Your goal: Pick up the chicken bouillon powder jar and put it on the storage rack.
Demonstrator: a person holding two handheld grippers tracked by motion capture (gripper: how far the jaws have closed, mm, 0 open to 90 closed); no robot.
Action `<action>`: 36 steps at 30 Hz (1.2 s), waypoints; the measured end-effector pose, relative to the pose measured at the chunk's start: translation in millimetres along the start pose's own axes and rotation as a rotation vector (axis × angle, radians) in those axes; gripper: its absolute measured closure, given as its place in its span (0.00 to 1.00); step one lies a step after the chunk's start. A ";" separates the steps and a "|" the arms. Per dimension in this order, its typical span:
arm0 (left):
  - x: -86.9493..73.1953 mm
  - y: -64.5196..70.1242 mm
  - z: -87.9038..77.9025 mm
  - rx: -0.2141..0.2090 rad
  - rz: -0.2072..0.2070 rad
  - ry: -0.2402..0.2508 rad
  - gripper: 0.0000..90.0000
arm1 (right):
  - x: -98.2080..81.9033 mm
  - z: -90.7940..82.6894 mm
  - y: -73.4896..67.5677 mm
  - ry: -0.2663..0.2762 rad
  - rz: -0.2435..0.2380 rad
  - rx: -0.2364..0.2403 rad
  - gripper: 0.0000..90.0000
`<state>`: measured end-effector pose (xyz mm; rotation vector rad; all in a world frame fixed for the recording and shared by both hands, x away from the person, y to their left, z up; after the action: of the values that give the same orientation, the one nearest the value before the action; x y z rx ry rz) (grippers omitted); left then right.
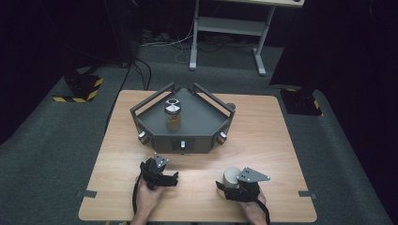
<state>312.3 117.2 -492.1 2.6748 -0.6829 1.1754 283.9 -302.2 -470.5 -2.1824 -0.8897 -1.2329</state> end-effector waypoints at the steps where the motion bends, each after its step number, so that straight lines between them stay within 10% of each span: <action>1: 0.0 0.0 0.0 0.000 -0.001 0.000 0.01 | -0.1 -0.1 0.0 0.000 0.000 0.000 0.35; 36: -0.2 -0.4 0.1 -0.001 -0.002 0.001 0.00 | 6.7 -1.0 -1.6 -0.023 -0.034 0.005 0.36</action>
<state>312.4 117.6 -492.3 2.6735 -0.6803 1.1760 284.7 -299.8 -464.0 -2.1899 -0.9416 -1.2225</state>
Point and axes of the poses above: each handheld gripper's, and its own axes: z roughly forward along the jaws, x roughly out of its top, y roughly to its right, the point moved 5 cm from there along z, roughly forward along the jaws, and after that the axes turned 4 degrees about z, right-handed, at the moved point
